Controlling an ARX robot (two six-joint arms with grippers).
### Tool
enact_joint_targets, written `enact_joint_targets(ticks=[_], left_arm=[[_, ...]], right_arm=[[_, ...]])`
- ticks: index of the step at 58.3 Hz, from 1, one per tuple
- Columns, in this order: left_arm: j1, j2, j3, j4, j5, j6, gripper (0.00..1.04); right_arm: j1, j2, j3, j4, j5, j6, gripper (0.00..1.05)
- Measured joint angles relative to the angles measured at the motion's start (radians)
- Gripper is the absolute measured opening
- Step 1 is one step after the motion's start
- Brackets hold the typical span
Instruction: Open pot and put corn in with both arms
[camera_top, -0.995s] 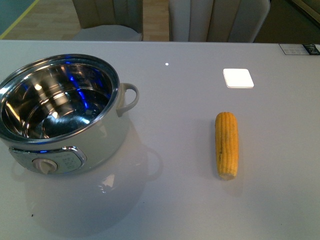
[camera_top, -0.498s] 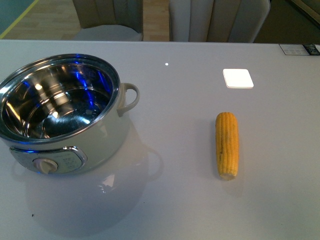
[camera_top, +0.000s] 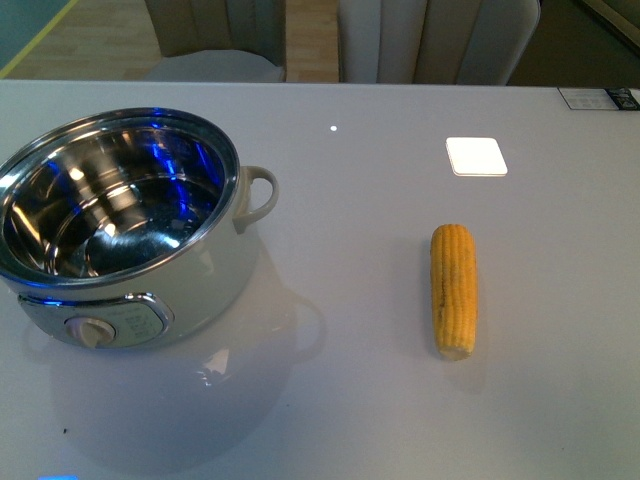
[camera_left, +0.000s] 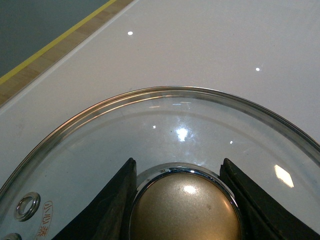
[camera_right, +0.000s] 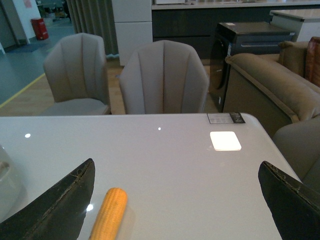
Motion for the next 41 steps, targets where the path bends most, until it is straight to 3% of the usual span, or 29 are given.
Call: enact_joint_targets(ticks=[20, 33, 37, 41], left_arm=[[-0.012, 0.046, 0.014, 0.053, -0.026, 0.016, 0.44], [-0.016, 0.024, -0.03, 0.063, -0.035, -0.009, 0.81], [-0.016, -0.035, -0.068, 0.061, -0.037, -0.026, 0.97], [-0.016, -0.135, -0.12, 0.057, -0.028, -0.044, 0.97]], right_arm=[[0.0, 0.0, 0.0, 0.0, 0.0, 0.0, 0.96], [0.0, 0.0, 0.0, 0.0, 0.0, 0.0, 0.96], [0.0, 0.0, 0.0, 0.0, 0.0, 0.0, 0.96], [0.0, 0.0, 0.0, 0.0, 0.0, 0.0, 0.96]])
